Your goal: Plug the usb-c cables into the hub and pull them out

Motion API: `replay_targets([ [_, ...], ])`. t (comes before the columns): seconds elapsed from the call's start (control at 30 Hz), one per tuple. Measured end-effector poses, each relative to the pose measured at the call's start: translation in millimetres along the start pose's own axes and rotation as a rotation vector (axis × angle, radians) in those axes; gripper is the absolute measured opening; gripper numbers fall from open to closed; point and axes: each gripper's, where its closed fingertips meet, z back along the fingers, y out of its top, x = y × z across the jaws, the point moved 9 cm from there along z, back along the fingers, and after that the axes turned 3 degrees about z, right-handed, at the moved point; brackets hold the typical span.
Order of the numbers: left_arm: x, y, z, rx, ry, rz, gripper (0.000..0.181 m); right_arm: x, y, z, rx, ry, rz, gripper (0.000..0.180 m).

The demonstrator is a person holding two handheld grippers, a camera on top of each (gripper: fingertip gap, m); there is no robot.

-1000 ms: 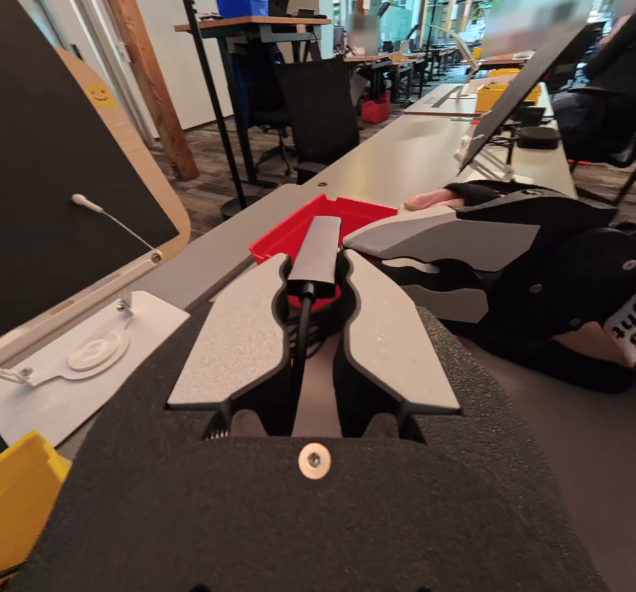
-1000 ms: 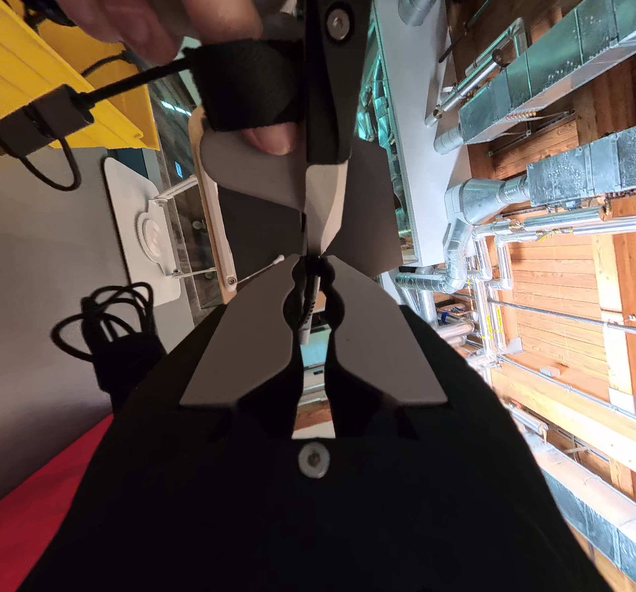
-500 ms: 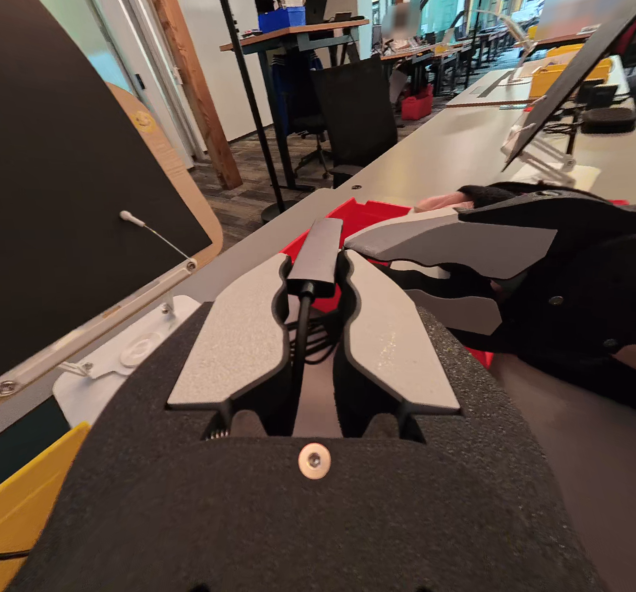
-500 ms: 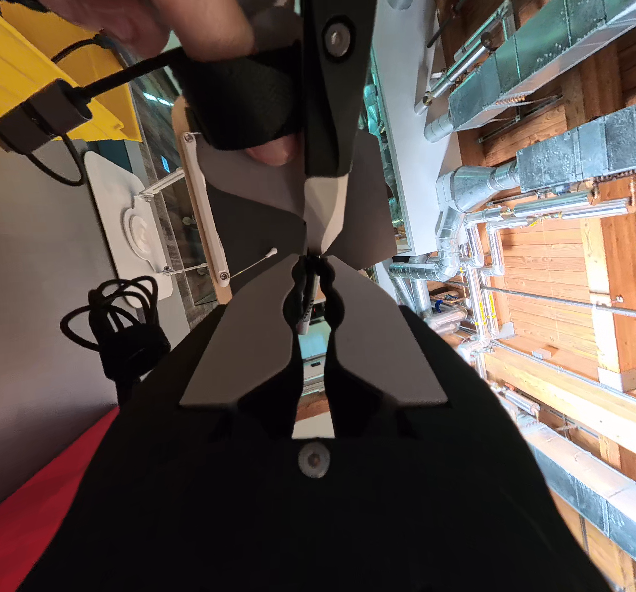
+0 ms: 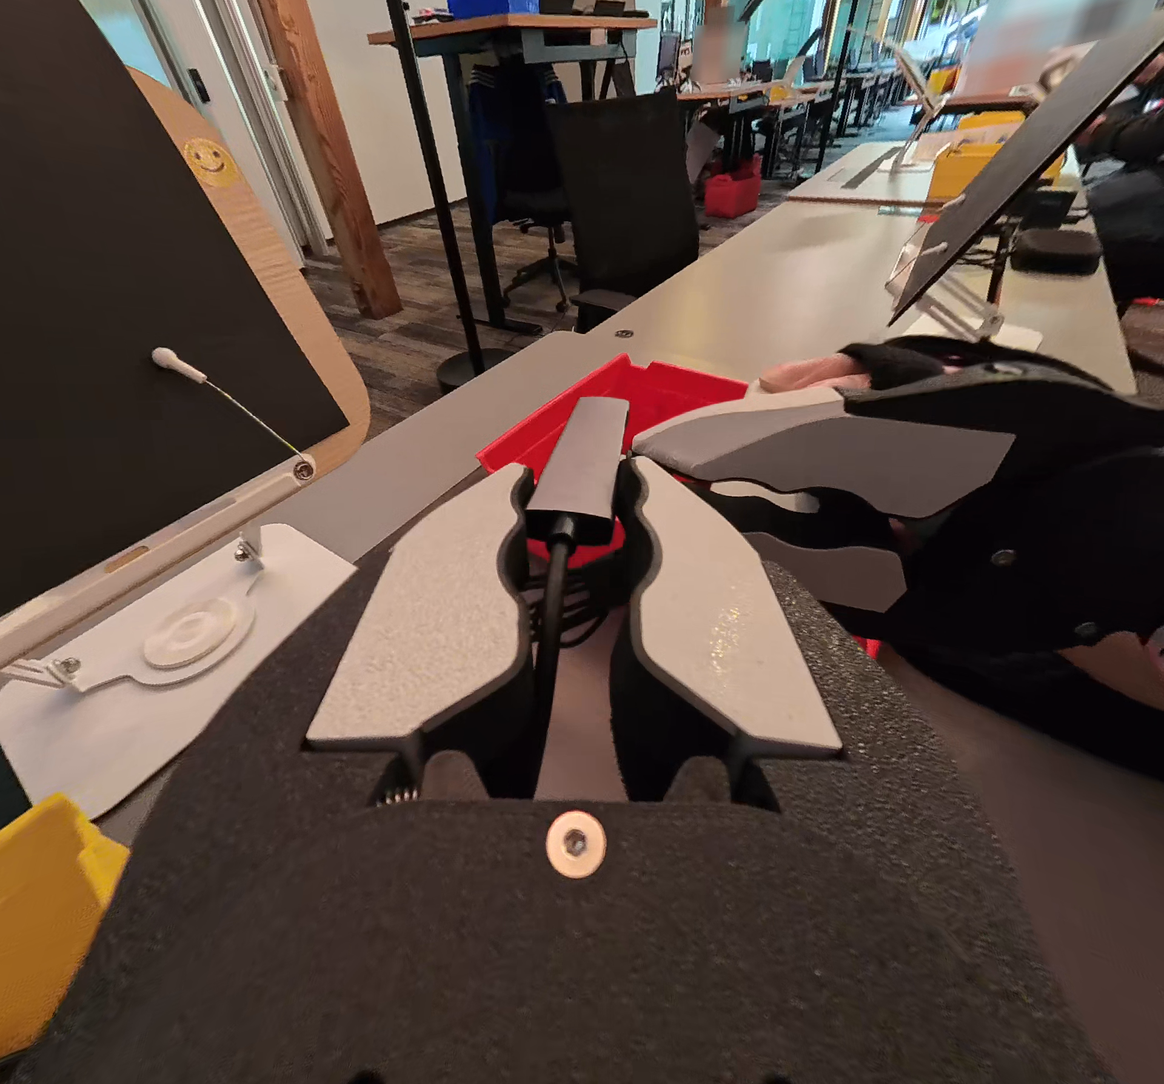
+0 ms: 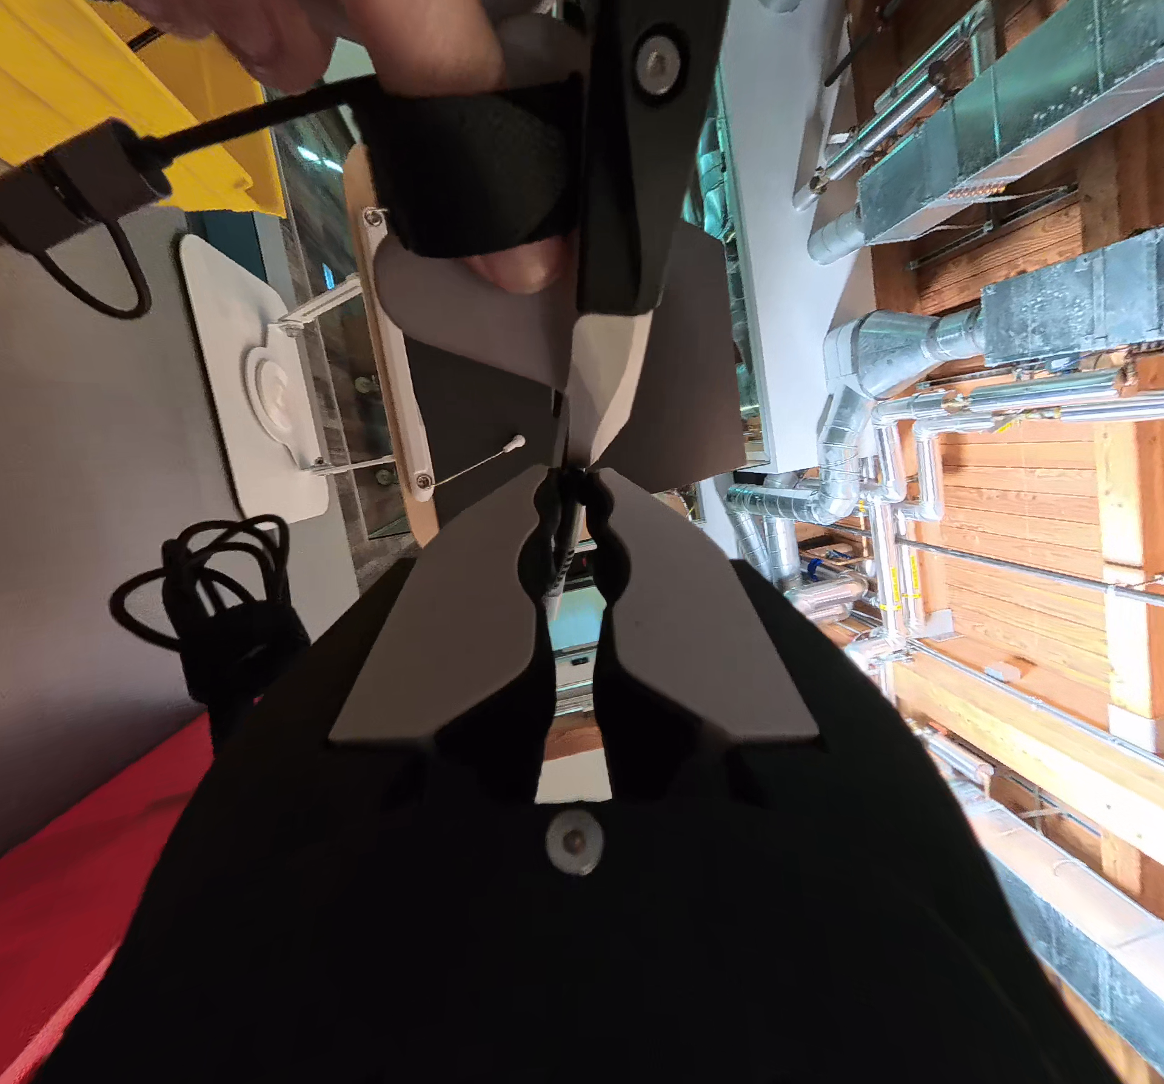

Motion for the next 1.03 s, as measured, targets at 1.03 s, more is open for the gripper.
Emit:
replay_targets([
  [1.03,23,24,7,0.139,0.205,-0.149,0.025,27,11,15,-0.04,-0.135,0.002,0.009],
])
